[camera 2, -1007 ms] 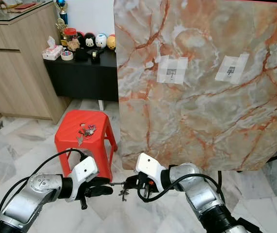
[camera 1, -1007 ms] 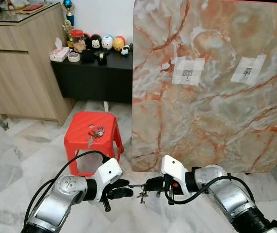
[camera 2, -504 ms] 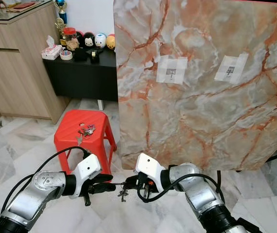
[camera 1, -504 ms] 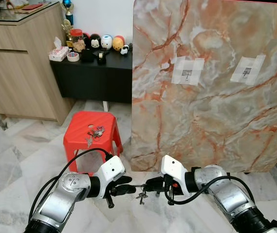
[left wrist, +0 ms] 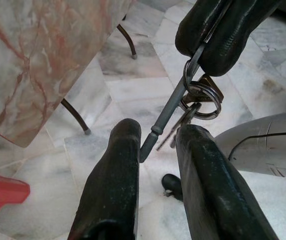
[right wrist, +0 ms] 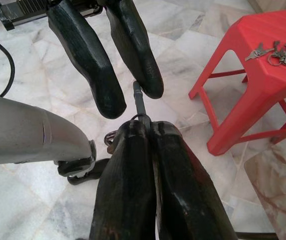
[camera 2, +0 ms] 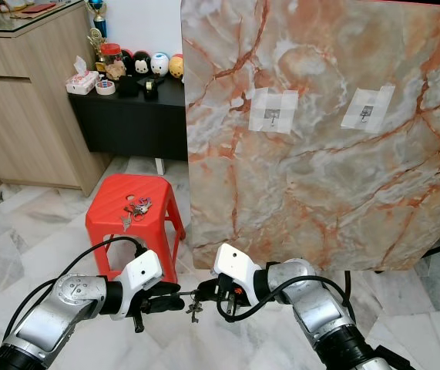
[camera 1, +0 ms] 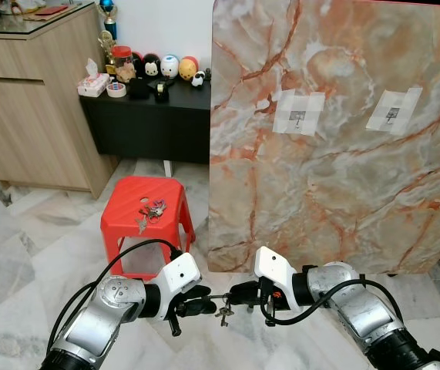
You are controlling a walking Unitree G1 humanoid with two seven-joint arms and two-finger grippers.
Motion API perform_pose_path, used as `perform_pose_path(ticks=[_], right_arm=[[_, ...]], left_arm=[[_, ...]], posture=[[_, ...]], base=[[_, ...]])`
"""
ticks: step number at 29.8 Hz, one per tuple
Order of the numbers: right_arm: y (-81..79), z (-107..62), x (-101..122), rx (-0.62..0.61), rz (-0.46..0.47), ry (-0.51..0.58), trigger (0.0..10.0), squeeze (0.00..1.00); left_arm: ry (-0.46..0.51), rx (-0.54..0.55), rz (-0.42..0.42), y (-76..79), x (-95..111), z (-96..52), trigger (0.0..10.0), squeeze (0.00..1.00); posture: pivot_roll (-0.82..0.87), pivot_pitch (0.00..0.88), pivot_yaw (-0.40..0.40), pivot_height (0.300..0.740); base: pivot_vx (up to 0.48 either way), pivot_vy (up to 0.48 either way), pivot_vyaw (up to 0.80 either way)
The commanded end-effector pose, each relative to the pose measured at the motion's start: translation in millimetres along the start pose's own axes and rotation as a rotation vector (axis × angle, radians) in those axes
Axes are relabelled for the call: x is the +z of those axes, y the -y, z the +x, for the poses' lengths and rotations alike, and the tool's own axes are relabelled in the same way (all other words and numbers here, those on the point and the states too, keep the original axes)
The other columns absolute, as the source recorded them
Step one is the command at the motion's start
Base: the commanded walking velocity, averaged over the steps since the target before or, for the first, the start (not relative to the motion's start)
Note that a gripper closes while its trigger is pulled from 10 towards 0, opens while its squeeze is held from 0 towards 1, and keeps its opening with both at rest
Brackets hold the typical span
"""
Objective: Hang keys on a hook
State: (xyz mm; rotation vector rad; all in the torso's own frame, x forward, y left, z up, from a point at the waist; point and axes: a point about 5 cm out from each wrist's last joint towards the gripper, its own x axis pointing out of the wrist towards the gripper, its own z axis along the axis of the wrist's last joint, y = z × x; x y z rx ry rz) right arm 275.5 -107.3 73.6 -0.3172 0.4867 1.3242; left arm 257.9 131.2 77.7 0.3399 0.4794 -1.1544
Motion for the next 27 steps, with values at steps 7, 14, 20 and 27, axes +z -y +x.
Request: perform_pose_path(ticks=[7, 14, 20, 27], right_arm=[[1.7, -0.1, 4.6, -0.004, -0.005, 0.02, 0.0, 0.0], [-0.2, 0.4, 4.8, 0.01, -0.013, 0.022, 0.0, 0.0], [0.5, 0.0, 4.8, 0.012, -0.019, 0.018, 0.0, 0.0], [0.1, -0.5, 5.2, 0.013, -0.019, 0.02, 0.0, 0.0]], left_arm=[[0.001, -0.033, 0.026, 2.9, 2.6, 5.7, 10.0, 0.0], [0.04, -0.035, 0.008, 1.0, 6.1, 6.4, 10.0, 0.0], [-0.005, -0.088, 0.052, -2.5, 3.6, -1.2, 10.0, 0.0], [-0.012, -0.095, 0.065, -6.3, 5.0, -2.9, 10.0, 0.0]], posture=[[0.05, 0.0, -0.089, 0.74], [0.04, 0.0, -0.091, 0.74], [0.04, 0.0, -0.091, 0.74], [0.04, 0.0, -0.092, 0.74]], base=[[0.0, 0.0, 0.0], [0.0, 0.0, 0.0], [0.0, 0.0, 0.0], [0.0, 0.0, 0.0]])
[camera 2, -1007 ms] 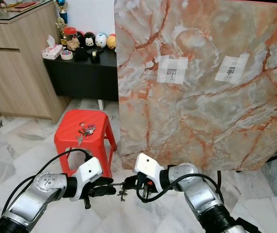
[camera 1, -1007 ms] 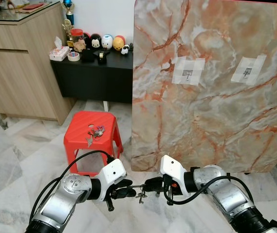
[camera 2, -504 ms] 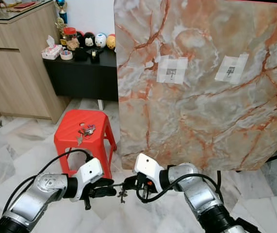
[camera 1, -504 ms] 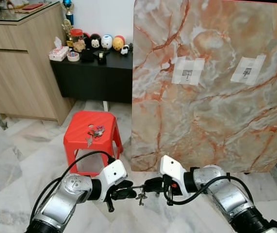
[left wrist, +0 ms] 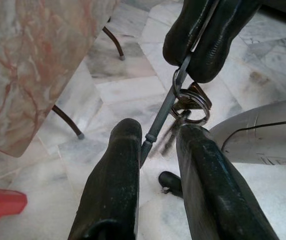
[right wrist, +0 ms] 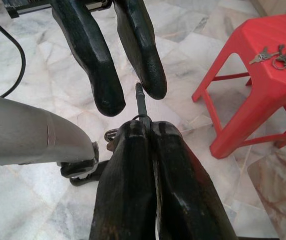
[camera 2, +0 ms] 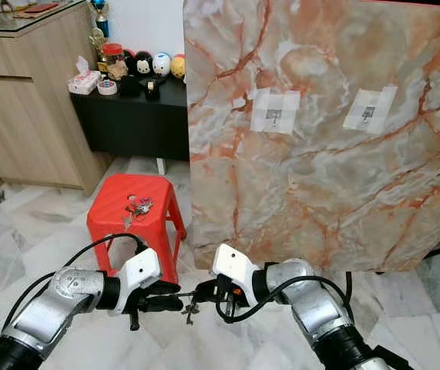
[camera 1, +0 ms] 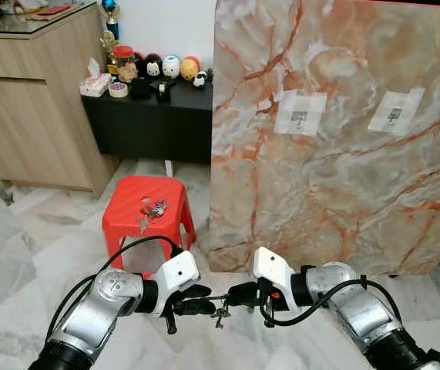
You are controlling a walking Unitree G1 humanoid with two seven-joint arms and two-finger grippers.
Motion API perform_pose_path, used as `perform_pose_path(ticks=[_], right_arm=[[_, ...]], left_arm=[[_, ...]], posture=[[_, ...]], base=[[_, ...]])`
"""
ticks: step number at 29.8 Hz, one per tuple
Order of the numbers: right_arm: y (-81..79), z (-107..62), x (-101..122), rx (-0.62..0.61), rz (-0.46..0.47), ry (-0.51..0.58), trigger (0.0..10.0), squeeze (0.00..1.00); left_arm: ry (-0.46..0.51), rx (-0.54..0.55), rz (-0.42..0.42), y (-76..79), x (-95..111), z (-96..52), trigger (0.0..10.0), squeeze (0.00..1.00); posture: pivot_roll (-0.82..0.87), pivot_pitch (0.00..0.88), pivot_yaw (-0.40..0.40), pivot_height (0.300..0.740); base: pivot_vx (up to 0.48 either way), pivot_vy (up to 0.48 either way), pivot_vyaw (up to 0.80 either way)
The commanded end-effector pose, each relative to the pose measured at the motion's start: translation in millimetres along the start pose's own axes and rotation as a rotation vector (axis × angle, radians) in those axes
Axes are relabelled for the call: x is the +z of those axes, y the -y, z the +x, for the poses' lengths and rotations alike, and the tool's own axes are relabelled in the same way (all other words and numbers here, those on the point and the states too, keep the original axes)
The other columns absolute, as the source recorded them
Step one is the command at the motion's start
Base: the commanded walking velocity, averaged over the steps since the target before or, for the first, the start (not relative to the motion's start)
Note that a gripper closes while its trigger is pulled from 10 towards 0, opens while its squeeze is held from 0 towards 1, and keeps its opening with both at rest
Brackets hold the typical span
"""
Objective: Hang keys on a hook
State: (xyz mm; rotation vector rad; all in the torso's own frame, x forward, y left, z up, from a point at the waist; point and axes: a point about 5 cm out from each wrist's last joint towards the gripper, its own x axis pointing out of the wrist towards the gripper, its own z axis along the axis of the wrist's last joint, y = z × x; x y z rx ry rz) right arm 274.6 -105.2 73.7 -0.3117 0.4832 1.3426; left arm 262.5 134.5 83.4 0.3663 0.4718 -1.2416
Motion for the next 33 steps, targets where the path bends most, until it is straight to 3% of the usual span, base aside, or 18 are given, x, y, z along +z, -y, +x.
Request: perform_pose_path(ticks=[1, 33], right_arm=[[1.5, -2.0, 4.3, -0.004, -0.017, 0.014, 0.0, 0.0], [1.4, -2.8, 5.7, 0.002, -0.021, 0.02, 0.0, 0.0]], left_arm=[[-0.008, -0.017, 0.017, -1.0, 1.0, 1.7, 10.0, 0.0], [-0.029, 0.009, 0.016, -5.8, -11.0, 14.1, 10.0, 0.0]], posture=[[0.04, 0.0, -0.092, 0.74], [0.03, 0.0, -0.088, 0.74]], base=[[0.0, 0.0, 0.0], [0.0, 0.0, 0.0]])
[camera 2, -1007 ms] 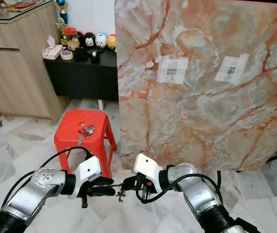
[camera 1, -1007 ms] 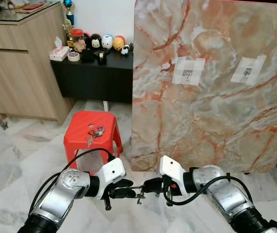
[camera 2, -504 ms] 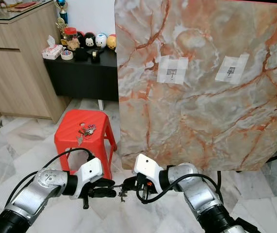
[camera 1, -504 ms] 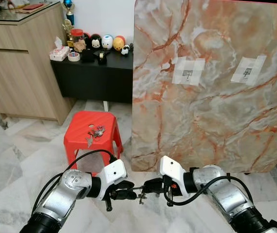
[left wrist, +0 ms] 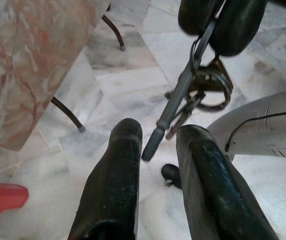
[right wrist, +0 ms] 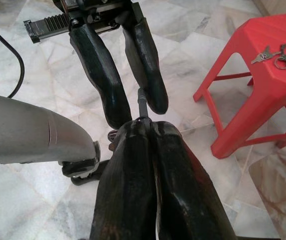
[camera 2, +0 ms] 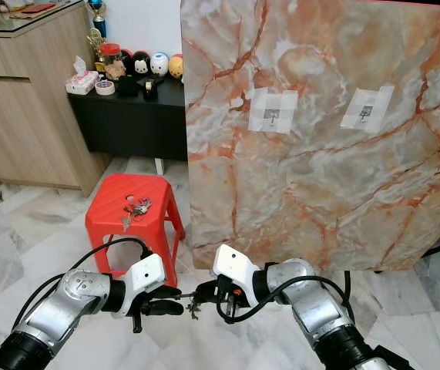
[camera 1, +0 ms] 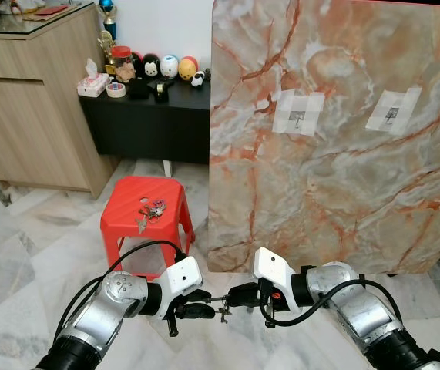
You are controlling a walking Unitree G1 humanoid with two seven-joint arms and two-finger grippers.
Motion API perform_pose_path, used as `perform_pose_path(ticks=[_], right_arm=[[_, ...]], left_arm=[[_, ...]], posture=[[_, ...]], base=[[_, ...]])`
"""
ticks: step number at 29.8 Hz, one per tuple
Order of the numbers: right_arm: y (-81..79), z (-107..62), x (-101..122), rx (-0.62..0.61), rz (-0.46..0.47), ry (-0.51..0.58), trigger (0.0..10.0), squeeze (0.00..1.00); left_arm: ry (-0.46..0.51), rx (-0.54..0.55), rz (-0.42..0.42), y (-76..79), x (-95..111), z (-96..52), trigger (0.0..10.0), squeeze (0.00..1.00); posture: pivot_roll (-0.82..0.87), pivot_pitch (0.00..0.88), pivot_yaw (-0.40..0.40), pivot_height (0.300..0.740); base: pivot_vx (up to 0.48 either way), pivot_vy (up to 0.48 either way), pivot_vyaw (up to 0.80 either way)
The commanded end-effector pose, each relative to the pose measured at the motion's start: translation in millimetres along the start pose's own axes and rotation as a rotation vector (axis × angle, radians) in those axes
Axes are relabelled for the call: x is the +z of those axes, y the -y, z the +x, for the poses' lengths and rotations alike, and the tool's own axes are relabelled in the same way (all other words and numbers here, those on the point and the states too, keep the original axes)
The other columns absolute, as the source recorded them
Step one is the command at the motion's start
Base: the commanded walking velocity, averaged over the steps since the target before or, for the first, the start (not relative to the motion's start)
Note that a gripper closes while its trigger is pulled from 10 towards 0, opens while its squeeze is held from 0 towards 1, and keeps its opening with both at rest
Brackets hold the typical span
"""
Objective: Hang keys on a hook
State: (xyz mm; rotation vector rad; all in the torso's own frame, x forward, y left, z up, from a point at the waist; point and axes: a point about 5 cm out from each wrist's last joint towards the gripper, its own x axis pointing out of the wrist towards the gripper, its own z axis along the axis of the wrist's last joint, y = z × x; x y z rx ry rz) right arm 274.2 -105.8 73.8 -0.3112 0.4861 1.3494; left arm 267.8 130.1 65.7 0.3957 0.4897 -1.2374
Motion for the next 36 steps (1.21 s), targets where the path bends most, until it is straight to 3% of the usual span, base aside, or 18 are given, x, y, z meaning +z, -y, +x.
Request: perform_pose_path(ticks=[1, 8, 13, 18, 19, 20, 21, 22, 23, 24, 25, 26, 29, 35, 36], right_arm=[[1.5, -2.3, 5.8, -0.005, -0.021, 0.021, 0.0, 0.0], [1.2, -2.8, 5.1, -0.004, -0.019, 0.02, 0.0, 0.0], [1.3, -2.9, 4.4, -0.003, -0.018, 0.017, 0.0, 0.0], [1.3, -2.6, 4.3, -0.004, -0.016, 0.018, 0.0, 0.0], [1.5, -2.2, 4.5, -0.005, -0.015, 0.019, 0.0, 0.0], [1.7, -1.8, 4.7, -0.006, -0.015, 0.02, 0.0, 0.0], [1.8, -1.6, 4.9, -0.007, -0.015, 0.021, 0.0, 0.0], [2.0, -1.5, 5.0, -0.008, -0.015, 0.022, 0.0, 0.0], [2.0, -1.4, 5.1, -0.008, -0.015, 0.022, 0.0, 0.0], [2.1, -1.3, 5.1, -0.008, -0.015, 0.022, 0.0, 0.0], [2.1, -1.3, 5.2, -0.009, -0.015, 0.022, 0.0, 0.0], [2.2, -1.3, 5.2, -0.009, -0.015, 0.023, 0.0, 0.0], [2.7, -1.4, 5.5, -0.012, -0.015, 0.023, 0.0, 0.0], [3.3, -1.6, 5.7, -0.017, -0.014, 0.025, 0.0, 0.0], [3.3, -1.6, 5.7, -0.017, -0.014, 0.025, 0.0, 0.0]], left_arm=[[0.003, 0.007, 0.003, -2.6, 0.8, -0.3, 10.0, 0.0], [0.04, 0.019, -0.011, -4.8, 2.5, -2.4, 9.0, 0.0], [0.063, 0.014, -0.019, -5.1, 4.8, -5.7, 9.7, 0.0], [0.074, 0.009, -0.025, -6.4, 4.6, -11.1, 9.6, 0.0], [0.073, 0.01, -0.026, -7.1, 4.4, -12.6, 9.0, 0.0], [0.071, 0.008, -0.026, -7.3, 4.1, -12.9, 6.4, 0.0], [0.07, 0.006, -0.026, -7.3, 3.9, -13.1, 6.4, 0.0], [0.071, 0.004, -0.027, -7.2, 3.9, -13.0, 3.8, 0.0], [0.071, 0.003, -0.028, -7.1, 3.9, -13.0, 2.6, 0.0], [0.071, 0.003, -0.029, -7.1, 3.8, -13.0, 2.6, 0.0], [0.07, 0.0, -0.028, -6.7, 3.8, -12.8, 0.6, 0.0], [0.07, -0.001, -0.029, -6.4, 3.6, -12.6, 0.0, 0.0], [0.068, -0.006, -0.029, -5.4, 3.1, -11.7, 0.0, 0.0], [0.065, -0.016, -0.029, -3.5, 3.0, -9.5, 1.4, 0.0], [0.065, -0.019, -0.028, -3.0, 3.2, -8.9, 10.0, 0.0]], posture=[[0.03, 0.0, -0.088, 0.74], [0.03, 0.0, -0.092, 0.74], [0.03, 0.0, -0.092, 0.74], [0.04, 0.0, -0.093, 0.74], [0.04, 0.0, -0.092, 0.74], [0.04, 0.0, -0.092, 0.74], [0.04, 0.0, -0.092, 0.74], [0.04, 0.0, -0.092, 0.74], [0.04, 0.0, -0.092, 0.74], [0.04, 0.0, -0.092, 0.74], [0.04, 0.0, -0.092, 0.74], [0.04, 0.0, -0.091, 0.74], [0.04, 0.0, -0.091, 0.74], [0.04, 0.0, -0.089, 0.74], [0.04, 0.0, -0.089, 0.74]], base=[[0.0, 0.0, 0.0], [0.0, 0.0, 0.0], [0.0, 0.0, 0.0], [0.0, 0.0, 0.0], [0.0, 0.0, 0.0], [0.0, 0.0, 0.0], [0.0, 0.0, 0.0], [0.0, 0.0, 0.0], [0.0, 0.0, 0.0], [0.0, 0.0, 0.0], [0.0, 0.0, 0.0], [0.0, 0.0, 0.0], [0.0, 0.0, 0.0], [0.0, 0.0, 0.0], [0.0, 0.0, 0.0]])
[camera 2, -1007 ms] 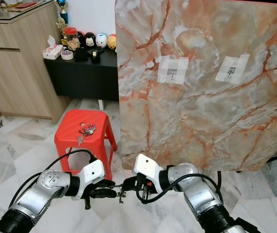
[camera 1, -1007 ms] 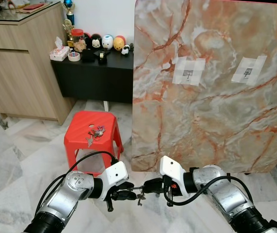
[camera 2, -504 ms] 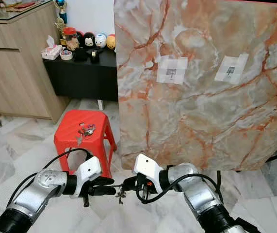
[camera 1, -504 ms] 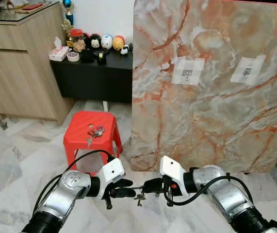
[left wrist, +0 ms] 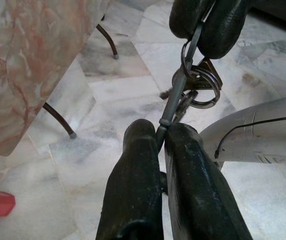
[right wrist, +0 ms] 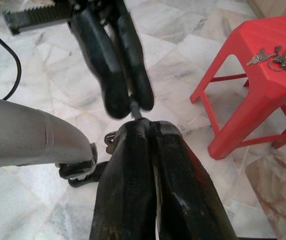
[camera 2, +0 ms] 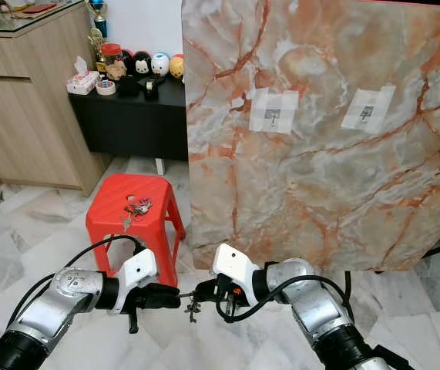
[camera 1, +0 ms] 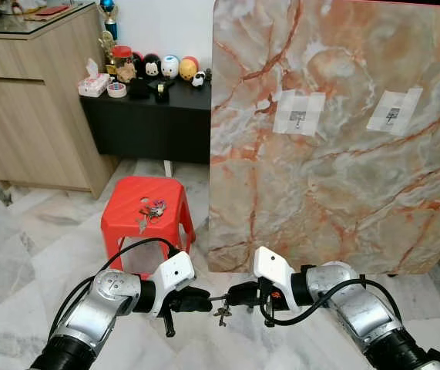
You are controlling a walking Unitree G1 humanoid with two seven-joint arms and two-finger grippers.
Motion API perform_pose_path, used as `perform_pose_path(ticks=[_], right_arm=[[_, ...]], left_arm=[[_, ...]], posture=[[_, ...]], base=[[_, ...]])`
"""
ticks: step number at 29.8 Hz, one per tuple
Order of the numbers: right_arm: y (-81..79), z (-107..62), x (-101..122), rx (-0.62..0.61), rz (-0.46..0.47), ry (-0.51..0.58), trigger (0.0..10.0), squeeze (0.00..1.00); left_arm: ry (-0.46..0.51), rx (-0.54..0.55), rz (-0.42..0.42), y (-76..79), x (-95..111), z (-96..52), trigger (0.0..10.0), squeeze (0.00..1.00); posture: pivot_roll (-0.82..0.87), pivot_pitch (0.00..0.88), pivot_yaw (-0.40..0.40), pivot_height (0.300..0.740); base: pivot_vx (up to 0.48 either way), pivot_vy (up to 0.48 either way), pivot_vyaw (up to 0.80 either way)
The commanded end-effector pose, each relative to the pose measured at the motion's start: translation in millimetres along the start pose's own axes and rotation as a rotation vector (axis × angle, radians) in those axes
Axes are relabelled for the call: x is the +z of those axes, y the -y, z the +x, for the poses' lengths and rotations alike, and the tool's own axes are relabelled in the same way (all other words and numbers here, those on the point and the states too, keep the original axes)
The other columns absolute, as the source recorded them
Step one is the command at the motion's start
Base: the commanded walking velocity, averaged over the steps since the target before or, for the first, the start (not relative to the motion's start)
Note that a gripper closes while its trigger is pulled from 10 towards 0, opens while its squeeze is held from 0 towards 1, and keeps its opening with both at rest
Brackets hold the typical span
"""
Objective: Hang keys on a hook
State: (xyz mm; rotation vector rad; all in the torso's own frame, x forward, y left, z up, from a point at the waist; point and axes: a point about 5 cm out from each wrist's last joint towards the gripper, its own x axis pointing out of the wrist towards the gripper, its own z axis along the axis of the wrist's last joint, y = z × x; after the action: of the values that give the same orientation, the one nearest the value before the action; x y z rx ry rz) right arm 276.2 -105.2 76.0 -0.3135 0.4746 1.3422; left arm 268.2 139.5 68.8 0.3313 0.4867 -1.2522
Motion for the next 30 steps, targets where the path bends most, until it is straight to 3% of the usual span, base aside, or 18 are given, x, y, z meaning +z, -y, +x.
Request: perform_pose_path(ticks=[1, 4, 5, 6, 7, 13, 14, 23, 30], right_arm=[[1.6, -1.1, 3.1, -0.007, -0.008, 0.019, 0.0, 0.0], [1.4, -0.5, 3.2, -0.004, -0.008, 0.019, 0.0, 0.0], [1.4, -0.5, 3.3, -0.004, -0.009, 0.019, 0.0, 0.0], [1.4, -0.5, 3.3, -0.004, -0.009, 0.018, 0.0, 0.0], [1.4, -0.5, 3.4, -0.003, -0.009, 0.019, 0.0, 0.0], [1.2, -0.7, 3.0, -0.003, -0.01, 0.016, 0.0, 0.0], [1.1, -0.7, 3.1, -0.002, -0.01, 0.017, 0.0, 0.0], [2.0, -1.1, 3.4, -0.004, -0.012, 0.016, 0.0, 0.0], [2.4, -1.1, 3.8, -0.004, -0.013, 0.015, 0.0, 0.0]], left_arm=[[0.026, -0.003, 0.015, 1.2, 6.0, 1.6, 10.0, 0.0], [0.026, -0.022, 0.023, 3.9, 6.8, 5.6, 10.0, 0.0], [0.029, -0.029, 0.023, 4.4, 7.1, 6.0, 10.0, 0.62], [0.031, -0.035, 0.023, 4.9, 7.4, 6.2, 10.0, 0.62], [0.034, -0.036, 0.022, 5.0, 7.8, 6.4, 10.0, 1.0], [0.056, -0.017, 0.029, 3.2, 12.2, 6.1, 10.0, 1.0], [0.054, -0.018, 0.024, 3.1, 12.0, 6.1, 10.0, 0.0], [0.044, -0.068, 0.009, 9.0, 9.9, 6.9, 10.0, 0.0], [0.018, -0.042, 0.019, 7.0, 6.1, 7.9, 10.0, 0.0]], posture=[[0.04, 0.0, -0.089, 0.74], [0.04, 0.0, -0.09, 0.74], [0.04, 0.0, -0.091, 0.74], [0.04, 0.0, -0.091, 0.74], [0.04, 0.0, -0.091, 0.74], [0.04, 0.0, -0.091, 0.74], [0.04, 0.0, -0.091, 0.74], [0.04, 0.0, -0.093, 0.74], [0.04, 0.0, -0.093, 0.74]], base=[[0.0, 0.0, 0.0], [0.0, 0.0, 0.0], [0.0, 0.0, 0.0], [0.0, 0.0, 0.0], [0.0, 0.0, 0.0], [0.0, 0.0, 0.0], [0.0, 0.0, 0.0], [0.0, 0.0, 0.0], [0.0, 0.0, 0.0]])
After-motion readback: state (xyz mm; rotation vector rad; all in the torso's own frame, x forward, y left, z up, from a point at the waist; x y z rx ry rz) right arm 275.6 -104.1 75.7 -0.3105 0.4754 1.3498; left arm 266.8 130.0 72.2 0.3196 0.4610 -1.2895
